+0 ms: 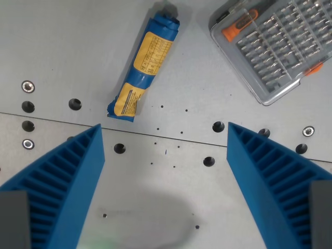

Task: Move above the blue bag

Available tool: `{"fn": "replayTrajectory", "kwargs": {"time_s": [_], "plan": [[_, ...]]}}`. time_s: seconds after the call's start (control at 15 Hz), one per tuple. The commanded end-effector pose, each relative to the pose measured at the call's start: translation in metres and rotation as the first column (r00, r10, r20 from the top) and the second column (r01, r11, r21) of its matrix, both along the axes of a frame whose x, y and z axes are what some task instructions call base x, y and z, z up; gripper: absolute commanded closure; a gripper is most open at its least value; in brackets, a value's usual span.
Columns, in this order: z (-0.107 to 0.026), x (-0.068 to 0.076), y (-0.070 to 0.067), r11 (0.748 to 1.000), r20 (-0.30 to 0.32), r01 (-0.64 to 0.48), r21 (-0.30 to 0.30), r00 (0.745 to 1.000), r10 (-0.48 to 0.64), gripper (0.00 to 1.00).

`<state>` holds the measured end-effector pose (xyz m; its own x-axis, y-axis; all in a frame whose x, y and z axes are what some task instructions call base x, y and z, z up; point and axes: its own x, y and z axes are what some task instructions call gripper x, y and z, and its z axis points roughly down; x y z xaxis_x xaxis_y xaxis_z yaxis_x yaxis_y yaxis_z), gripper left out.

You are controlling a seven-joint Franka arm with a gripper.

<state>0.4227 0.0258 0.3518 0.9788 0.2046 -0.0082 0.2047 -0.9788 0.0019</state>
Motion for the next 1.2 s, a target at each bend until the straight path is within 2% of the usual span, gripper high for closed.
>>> {"fn": "replayTrajectory", "kwargs": {"time_s": [0.07,0.67,0.93,1.2], "plan": [[0.002,0.0,0.0,1.0,0.005,0.0,0.0,1.0,0.0,0.0],[-0.002,-0.001,0.001,0.999,0.008,0.043,0.002,0.999,-0.043,0.0],[-0.012,-0.001,0.002,0.996,0.03,0.093,0.004,0.995,-0.093,0.0],[-0.027,-0.003,0.005,0.987,0.059,0.158,0.011,0.986,-0.158,0.0]]}}
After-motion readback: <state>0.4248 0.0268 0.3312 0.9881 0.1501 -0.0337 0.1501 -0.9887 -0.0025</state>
